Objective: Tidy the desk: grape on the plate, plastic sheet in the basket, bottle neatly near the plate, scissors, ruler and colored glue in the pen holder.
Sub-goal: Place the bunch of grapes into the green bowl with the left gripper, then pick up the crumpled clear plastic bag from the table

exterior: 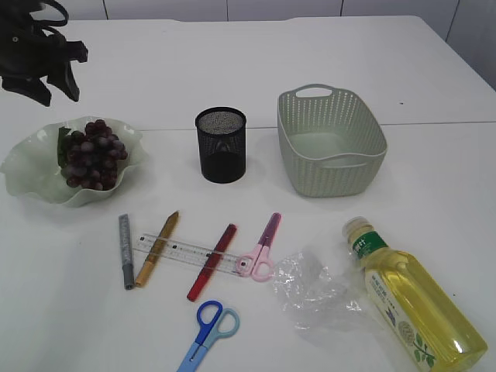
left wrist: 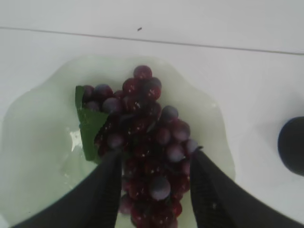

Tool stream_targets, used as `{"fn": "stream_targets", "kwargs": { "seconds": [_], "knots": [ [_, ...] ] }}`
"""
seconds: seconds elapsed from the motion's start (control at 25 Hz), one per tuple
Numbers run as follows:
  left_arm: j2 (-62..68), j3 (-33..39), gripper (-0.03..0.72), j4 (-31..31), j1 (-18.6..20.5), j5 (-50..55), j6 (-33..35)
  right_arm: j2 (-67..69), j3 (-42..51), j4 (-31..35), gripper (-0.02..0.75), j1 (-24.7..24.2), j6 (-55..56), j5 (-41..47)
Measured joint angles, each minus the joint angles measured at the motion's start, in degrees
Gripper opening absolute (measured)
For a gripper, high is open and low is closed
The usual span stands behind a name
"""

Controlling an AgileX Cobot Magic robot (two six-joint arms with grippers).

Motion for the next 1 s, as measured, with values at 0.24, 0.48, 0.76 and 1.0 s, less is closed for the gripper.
{"fn": "stream_targets", "kwargs": {
  "seconds": [0.24,0.48,0.76,1.0],
  "knots": [
    [-0.2,-5.7,0.350,1.8,0.0,15.0,0.0,0.0,0.0,0.4,0.439,0.0,-3.0,0.0],
    [-1.2,-7.9,0.350,2.4,0.0,17.4,0.1,0.0,0.0,8.7,0.439,0.0,-3.2,0.0],
    [-6.1,-6.4,0.350,0.1,0.0,17.6,1.5,1.3,0.0,17.2,0.439,0.0,-2.6,0.0],
    [-12.9,-0.2,0.350,0.0,0.0,17.8,2.1,7.1,-1.0,23.7,0.439,0.0,-5.9,-1.0]
  ]
}}
